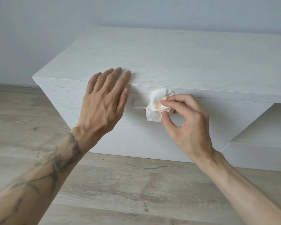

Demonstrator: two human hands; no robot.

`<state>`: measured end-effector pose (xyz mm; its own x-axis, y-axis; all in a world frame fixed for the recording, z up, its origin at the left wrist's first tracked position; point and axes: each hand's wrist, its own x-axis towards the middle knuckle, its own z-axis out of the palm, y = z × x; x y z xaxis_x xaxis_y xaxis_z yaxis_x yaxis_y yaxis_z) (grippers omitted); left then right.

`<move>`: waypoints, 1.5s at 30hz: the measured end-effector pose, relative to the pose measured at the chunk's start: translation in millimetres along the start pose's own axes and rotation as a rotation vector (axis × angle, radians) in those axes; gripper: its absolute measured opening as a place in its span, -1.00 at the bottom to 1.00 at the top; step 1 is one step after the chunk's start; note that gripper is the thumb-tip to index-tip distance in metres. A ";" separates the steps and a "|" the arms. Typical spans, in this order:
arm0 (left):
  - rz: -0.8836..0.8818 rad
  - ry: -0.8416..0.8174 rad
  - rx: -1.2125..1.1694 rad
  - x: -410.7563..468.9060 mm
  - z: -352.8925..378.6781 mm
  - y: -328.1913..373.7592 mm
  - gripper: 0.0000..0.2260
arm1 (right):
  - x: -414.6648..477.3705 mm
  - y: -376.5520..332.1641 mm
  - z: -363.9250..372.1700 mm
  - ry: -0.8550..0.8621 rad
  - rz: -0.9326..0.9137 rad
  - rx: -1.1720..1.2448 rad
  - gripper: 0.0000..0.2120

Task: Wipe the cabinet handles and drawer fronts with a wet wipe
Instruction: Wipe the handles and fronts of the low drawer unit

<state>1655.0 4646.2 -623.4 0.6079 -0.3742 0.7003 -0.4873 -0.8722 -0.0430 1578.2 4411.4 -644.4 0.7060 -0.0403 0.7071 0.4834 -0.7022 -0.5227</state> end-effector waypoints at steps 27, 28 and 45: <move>0.111 0.328 0.116 -22.5 59.8 -37.1 -0.44 | -3.2 5.8 42.7 0.146 -0.219 -0.155 -0.89; 0.113 0.342 0.116 -22.4 62.3 -36.8 -0.44 | -2.2 5.3 45.2 0.139 -0.240 -0.160 -0.89; 0.124 0.381 0.093 -20.8 71.1 -39.3 -0.42 | -12.5 24.0 38.5 0.242 -0.163 -0.166 -0.89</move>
<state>1706.1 4665.9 -686.9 0.2638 -0.3499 0.8989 -0.4728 -0.8592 -0.1956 1600.9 4422.5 -684.0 0.4734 -0.0718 0.8779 0.4747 -0.8188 -0.3230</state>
